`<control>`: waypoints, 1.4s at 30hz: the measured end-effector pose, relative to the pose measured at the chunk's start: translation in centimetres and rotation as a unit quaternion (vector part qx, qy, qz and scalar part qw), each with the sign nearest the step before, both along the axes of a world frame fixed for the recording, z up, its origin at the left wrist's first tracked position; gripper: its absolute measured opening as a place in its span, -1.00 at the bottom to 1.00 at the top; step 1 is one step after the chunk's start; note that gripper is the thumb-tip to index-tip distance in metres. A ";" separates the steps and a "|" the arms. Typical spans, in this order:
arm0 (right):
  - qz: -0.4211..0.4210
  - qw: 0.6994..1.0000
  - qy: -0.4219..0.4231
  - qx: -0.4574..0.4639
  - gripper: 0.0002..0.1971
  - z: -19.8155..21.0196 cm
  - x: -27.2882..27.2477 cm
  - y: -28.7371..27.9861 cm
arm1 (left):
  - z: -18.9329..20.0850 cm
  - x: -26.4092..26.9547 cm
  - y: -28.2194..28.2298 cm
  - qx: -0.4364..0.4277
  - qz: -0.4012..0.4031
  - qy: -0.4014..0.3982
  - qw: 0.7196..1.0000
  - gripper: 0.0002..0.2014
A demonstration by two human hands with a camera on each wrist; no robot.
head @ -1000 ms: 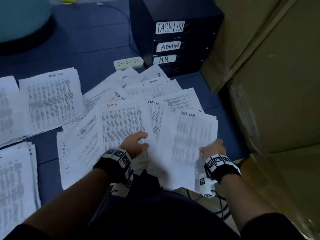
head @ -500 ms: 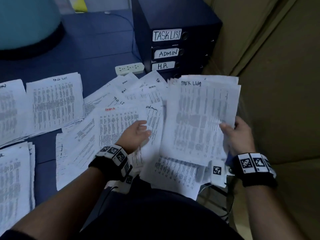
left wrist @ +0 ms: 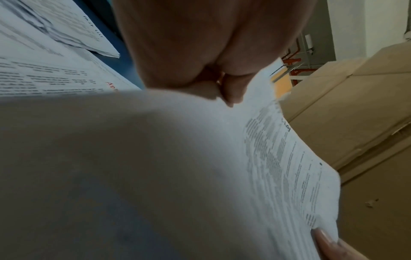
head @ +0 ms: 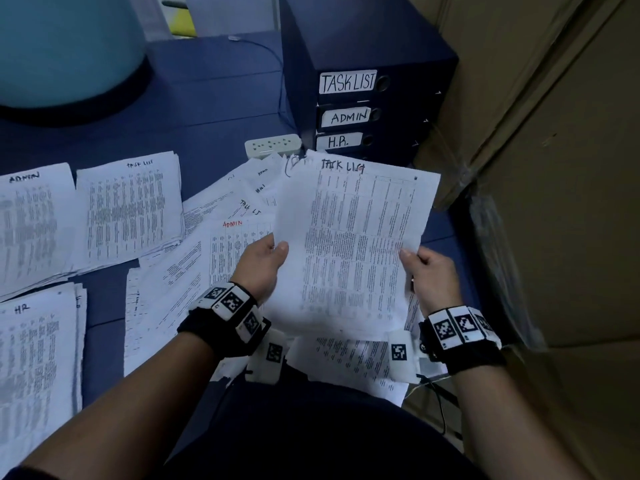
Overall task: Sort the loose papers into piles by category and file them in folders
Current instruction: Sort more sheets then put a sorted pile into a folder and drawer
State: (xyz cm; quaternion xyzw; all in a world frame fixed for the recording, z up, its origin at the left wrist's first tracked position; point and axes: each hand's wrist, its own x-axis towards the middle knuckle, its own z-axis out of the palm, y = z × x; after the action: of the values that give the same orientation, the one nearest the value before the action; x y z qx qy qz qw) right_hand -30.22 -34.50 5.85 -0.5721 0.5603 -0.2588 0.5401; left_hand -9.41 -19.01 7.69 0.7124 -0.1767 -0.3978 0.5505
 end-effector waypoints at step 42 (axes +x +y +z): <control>0.151 0.988 0.017 0.028 -0.75 -0.3 16.5 12.1 | -0.4 9.2 16.5 0.041 0.149 -0.023 0.988 -0.37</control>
State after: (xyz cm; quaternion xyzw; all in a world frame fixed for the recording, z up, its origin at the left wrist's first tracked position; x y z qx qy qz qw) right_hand -13.73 -22.44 5.59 -0.6388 0.4839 -0.1486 0.5793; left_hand -0.26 -2.47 7.32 0.7615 -0.0645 -0.3017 0.5701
